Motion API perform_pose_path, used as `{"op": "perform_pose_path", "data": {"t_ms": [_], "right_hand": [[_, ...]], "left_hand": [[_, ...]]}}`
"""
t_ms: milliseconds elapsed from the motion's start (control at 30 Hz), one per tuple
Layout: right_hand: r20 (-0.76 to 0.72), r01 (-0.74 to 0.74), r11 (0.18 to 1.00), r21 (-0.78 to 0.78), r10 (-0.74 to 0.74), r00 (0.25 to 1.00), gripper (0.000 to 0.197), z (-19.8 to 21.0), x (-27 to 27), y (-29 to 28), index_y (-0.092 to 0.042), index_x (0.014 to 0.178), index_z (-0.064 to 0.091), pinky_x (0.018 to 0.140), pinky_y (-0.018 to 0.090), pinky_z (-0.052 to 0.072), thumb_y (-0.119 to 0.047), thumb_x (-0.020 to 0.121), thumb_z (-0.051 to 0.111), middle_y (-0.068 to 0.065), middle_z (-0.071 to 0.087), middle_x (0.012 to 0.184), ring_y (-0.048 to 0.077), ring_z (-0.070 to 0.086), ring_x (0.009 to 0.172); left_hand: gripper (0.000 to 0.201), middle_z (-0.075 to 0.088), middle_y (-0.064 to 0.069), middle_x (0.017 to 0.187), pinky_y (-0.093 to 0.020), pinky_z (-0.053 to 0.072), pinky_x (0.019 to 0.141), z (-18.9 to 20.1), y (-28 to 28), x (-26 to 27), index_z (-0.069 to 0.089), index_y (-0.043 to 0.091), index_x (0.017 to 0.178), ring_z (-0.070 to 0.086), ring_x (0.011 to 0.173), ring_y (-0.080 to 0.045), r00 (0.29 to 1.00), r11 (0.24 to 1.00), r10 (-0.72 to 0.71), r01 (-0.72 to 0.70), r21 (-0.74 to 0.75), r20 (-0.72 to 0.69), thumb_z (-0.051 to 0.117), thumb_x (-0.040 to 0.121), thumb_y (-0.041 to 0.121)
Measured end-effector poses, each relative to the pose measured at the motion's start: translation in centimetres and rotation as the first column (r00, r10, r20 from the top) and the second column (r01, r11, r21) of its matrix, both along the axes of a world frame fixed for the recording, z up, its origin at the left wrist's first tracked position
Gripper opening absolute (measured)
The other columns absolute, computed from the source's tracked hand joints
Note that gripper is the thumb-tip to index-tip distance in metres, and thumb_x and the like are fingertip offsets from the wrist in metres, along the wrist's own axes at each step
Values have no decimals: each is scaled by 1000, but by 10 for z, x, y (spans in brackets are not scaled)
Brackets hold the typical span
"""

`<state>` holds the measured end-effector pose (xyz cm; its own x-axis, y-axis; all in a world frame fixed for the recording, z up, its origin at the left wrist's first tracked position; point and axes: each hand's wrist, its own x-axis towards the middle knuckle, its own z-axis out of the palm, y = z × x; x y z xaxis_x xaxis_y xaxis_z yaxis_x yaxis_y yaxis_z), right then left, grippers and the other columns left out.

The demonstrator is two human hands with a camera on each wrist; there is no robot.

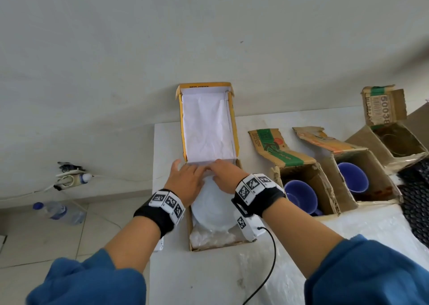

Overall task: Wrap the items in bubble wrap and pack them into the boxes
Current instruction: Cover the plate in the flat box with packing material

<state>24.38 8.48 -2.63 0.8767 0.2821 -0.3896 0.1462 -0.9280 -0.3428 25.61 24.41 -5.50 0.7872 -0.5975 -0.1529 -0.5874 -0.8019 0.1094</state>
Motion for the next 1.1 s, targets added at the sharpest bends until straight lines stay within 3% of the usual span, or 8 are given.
{"op": "perform_pose_path", "data": {"t_ms": [133, 233, 300, 467, 600, 800, 900, 1100], "right_hand": [[12, 131, 965, 226, -137, 990, 35, 39, -26, -15, -16, 133, 50, 107, 32, 34, -17, 99, 41, 8, 46, 136, 23, 45, 126], [9, 169, 896, 410, -190, 982, 29, 76, -65, -41, -15, 124, 57, 93, 25, 44, -17, 98, 45, 3, 60, 119, 15, 58, 106], [-49, 208, 843, 496, -212, 976, 25, 94, -96, -65, -16, 120, 59, 84, 21, 48, -18, 97, 48, -1, 65, 105, 7, 62, 90], [-86, 243, 891, 385, -227, 970, 23, 98, -166, -139, -20, 116, 60, 83, 21, 51, -22, 93, 56, -3, 67, 98, 8, 63, 90], [-114, 329, 920, 214, -311, 944, 21, 64, -213, -201, -23, 108, 62, 83, 26, 50, -27, 87, 65, -7, 64, 95, 12, 61, 88], [-47, 412, 911, 14, -411, 910, 42, 1, -274, -256, -25, 111, 58, 90, 24, 42, -44, 77, 73, -4, 49, 103, 12, 47, 96], [18, 374, 927, 36, -375, 927, 52, -19, -285, -260, -26, 117, 55, 94, 28, 40, -49, 74, 73, -3, 45, 111, 16, 43, 108], [139, 318, 943, 97, -329, 934, 48, -28, -292, -261, -22, 118, 50, 90, 26, 41, -48, 81, 66, -3, 46, 115, 17, 44, 109]], "left_hand": [[35, 56, 1, 112, -44, 15, 109, 13, -7, 0, 61, 24, 110, 42, 118, -24, 995, 990, 75, -82, 118, 63, 31, 94, 31], [52, 59, -2, 99, -40, 26, 93, 20, -11, -13, 66, 22, 103, 53, 102, -28, 977, 970, 168, -139, -200, 132, 23, 80, 41], [42, 60, 0, 94, -38, 32, 86, 28, -20, -32, 65, 22, 99, 56, 92, -25, 971, 902, 177, -94, -422, 161, 33, 80, 41], [19, 55, 9, 79, -31, 48, 68, 52, -65, -103, 60, 22, 90, 54, 74, -9, 998, 748, 6, 38, -662, 64, 47, 86, 34], [21, 54, 14, 79, -26, 46, 61, 42, -112, -158, 60, 28, 91, 51, 69, -4, 994, 813, -42, -23, -582, -99, 48, 83, 43], [34, 55, 10, 97, -29, 47, 76, 18, -159, -205, 55, 25, 98, 53, 90, -10, 966, 970, 43, -101, -220, -254, 60, 80, 54], [32, 54, 10, 97, -28, 46, 76, 13, -158, -216, 55, 25, 95, 54, 92, -11, 955, 972, 149, -190, -140, -257, 65, 78, 50], [17, 60, 8, 75, -31, 51, 71, 31, -151, -218, 57, 22, 78, 60, 75, -13, 920, 921, 278, -337, -196, -276, 64, 85, 36]]}}
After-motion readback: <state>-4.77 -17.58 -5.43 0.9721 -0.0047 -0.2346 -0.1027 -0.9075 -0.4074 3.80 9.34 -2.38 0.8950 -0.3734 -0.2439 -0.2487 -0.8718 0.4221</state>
